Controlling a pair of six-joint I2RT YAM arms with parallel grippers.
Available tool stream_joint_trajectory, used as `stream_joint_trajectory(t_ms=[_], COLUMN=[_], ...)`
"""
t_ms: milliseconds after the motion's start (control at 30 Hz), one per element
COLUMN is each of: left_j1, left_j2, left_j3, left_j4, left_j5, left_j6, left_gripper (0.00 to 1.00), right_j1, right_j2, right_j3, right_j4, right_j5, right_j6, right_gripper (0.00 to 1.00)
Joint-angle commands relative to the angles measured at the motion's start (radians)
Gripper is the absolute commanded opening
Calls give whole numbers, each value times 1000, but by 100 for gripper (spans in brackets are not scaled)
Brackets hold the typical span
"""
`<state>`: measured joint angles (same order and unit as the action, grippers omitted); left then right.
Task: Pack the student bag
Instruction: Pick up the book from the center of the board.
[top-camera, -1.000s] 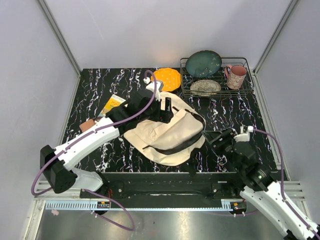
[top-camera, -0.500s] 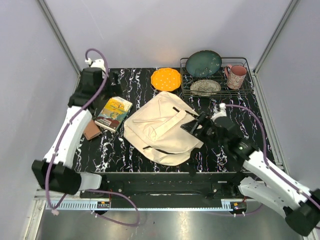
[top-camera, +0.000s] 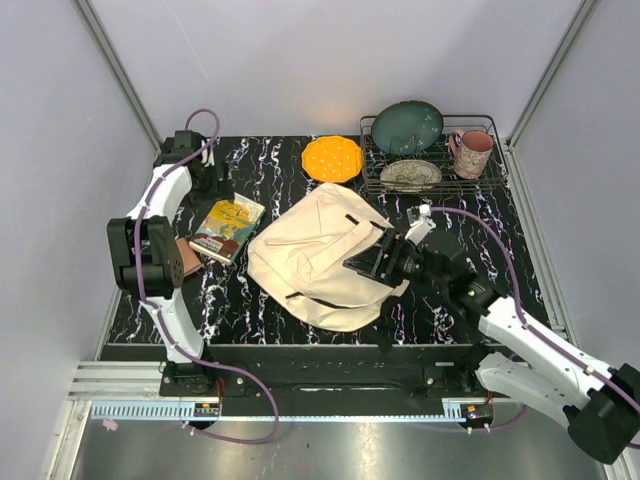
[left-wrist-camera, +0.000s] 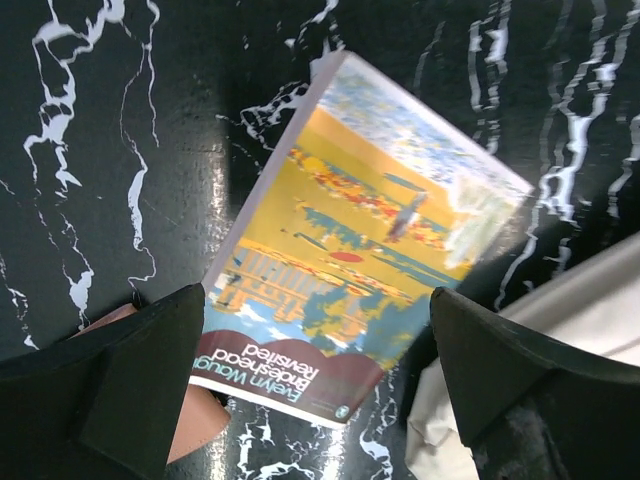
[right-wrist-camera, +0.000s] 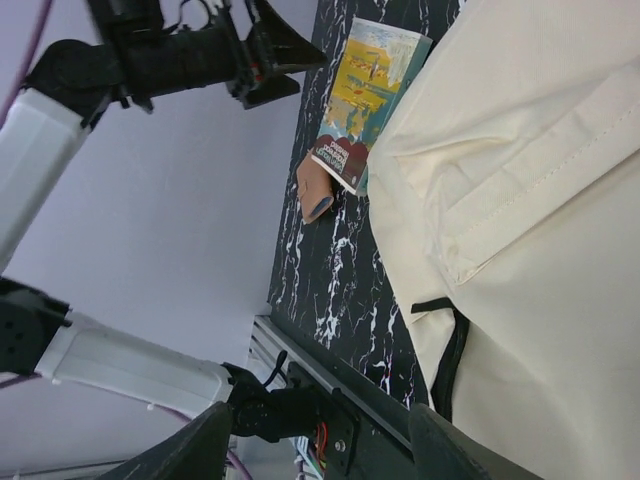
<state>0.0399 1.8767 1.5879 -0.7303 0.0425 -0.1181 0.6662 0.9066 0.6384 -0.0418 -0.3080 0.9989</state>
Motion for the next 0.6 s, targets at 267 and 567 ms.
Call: stream_joint_trajectory(t_ms=[267,567], left_j1=[101,112], left_j2=[130,213], left_j3=[30,32], left_j4=[80,112], left_j5=[94,192], left_j6=[55,28], left_gripper=[99,98], right_j1=[7,7], right_j2=[-359,-295], right_j3=[-238,-207], right_j4=[-125,-107], right_j5=[36,27], right_j6=[139,122], right_gripper=[78,79])
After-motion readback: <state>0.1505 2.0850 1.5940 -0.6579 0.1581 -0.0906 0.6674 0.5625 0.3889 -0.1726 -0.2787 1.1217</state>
